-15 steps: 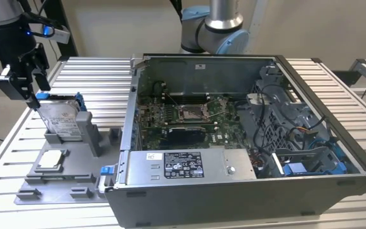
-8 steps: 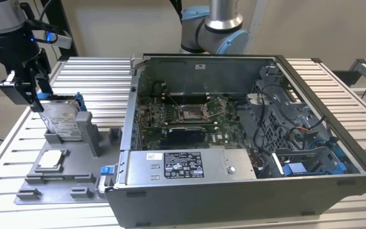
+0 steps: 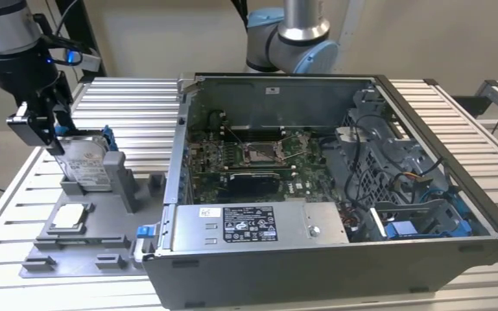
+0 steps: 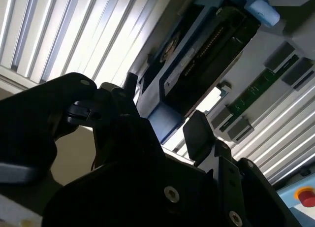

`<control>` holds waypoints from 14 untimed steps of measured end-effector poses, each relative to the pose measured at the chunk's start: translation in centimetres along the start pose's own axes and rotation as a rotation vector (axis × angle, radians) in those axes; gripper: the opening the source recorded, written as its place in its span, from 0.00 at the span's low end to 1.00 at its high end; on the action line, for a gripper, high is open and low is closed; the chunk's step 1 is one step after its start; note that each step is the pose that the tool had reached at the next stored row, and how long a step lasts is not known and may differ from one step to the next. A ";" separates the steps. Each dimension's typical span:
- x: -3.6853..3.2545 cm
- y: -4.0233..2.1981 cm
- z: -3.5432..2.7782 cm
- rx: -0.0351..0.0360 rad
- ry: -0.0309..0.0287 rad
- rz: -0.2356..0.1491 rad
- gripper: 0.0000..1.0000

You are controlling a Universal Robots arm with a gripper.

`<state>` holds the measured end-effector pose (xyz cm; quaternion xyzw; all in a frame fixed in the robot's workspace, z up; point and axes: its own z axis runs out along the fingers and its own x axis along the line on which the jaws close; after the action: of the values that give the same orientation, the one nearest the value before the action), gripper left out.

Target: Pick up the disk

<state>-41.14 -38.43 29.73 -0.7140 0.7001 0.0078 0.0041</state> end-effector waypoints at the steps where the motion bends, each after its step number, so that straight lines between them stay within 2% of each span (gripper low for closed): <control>1: -0.04 0.04 0.16 0.0014 0.0009 0.000 1.00; 6: -0.05 0.06 0.93 0.0115 0.0026 -0.001 1.00; 14: -0.04 0.24 1.68 0.0117 0.0027 -0.001 1.00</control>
<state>-41.39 -38.38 28.05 -0.7145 0.6996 0.0027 0.0073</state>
